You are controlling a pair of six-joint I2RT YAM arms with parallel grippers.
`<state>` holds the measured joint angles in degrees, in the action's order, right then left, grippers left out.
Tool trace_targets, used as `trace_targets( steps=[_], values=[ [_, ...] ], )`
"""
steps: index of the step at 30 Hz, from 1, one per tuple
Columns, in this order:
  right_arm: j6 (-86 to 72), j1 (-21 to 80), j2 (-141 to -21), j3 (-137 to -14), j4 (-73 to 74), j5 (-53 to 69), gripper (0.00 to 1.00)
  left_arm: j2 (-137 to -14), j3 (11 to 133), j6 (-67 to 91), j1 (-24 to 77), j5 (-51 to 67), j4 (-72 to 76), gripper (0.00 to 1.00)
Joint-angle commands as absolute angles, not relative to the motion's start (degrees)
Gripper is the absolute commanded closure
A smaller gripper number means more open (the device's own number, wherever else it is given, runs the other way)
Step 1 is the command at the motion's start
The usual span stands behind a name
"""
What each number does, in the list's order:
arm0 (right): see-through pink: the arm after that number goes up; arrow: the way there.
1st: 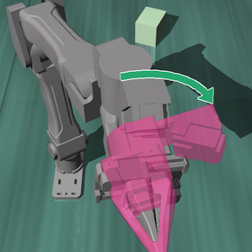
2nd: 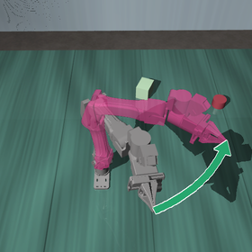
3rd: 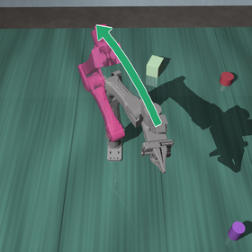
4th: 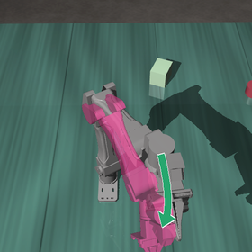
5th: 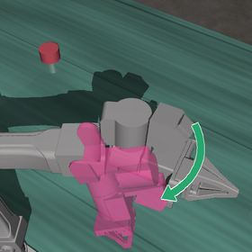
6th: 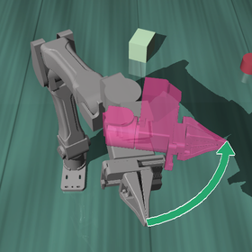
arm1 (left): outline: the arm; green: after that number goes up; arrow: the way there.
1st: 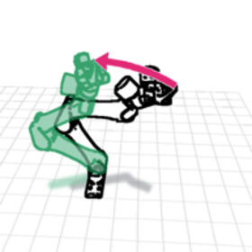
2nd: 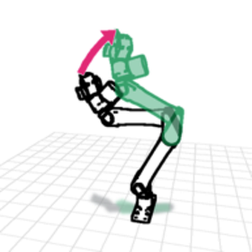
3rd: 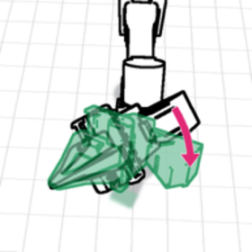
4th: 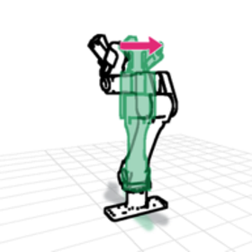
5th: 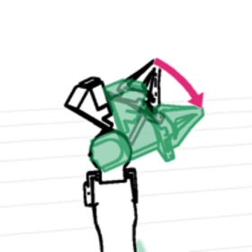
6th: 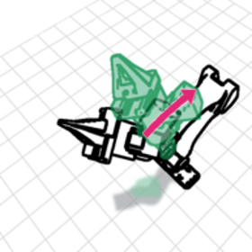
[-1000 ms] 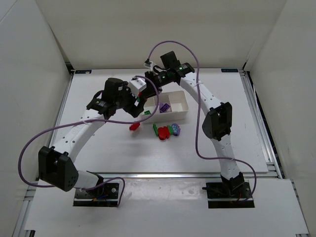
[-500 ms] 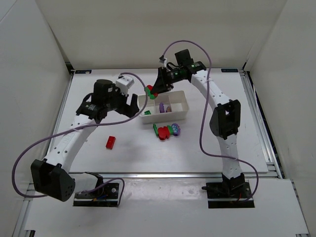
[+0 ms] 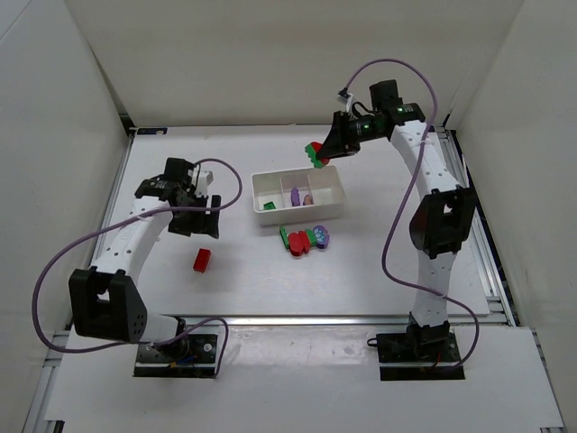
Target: Sort the legos into containers by color
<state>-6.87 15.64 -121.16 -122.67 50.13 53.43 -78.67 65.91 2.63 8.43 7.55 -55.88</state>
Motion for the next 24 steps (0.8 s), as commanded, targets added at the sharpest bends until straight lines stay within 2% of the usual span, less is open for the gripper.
trace_targets(
  steps=[1, 7, 16, 24],
  values=[
    [-4.31, 13.8, -116.72, -121.38, 51.42, 52.74, 1.0, -81.19, 66.7, -1.84, 9.31, 1.06, -60.9, 0.12],
    [-4.13, 12.04, -115.49, -120.41, 51.41, 52.38, 1.0, -91.03, 68.12, -7.28, 8.61, -3.95, -63.01, 0.16],
    [-3.6, 11.34, -114.17, -119.0, 51.77, 51.94, 1.0, -97.55, 67.94, -9.93, 8.88, 1.48, -63.02, 0.27],
    [-3.69, 11.34, -114.08, -119.0, 51.94, 51.5, 1.0, -101.69, 67.24, -7.83, 11.42, 6.06, -61.97, 0.3]
  ],
)
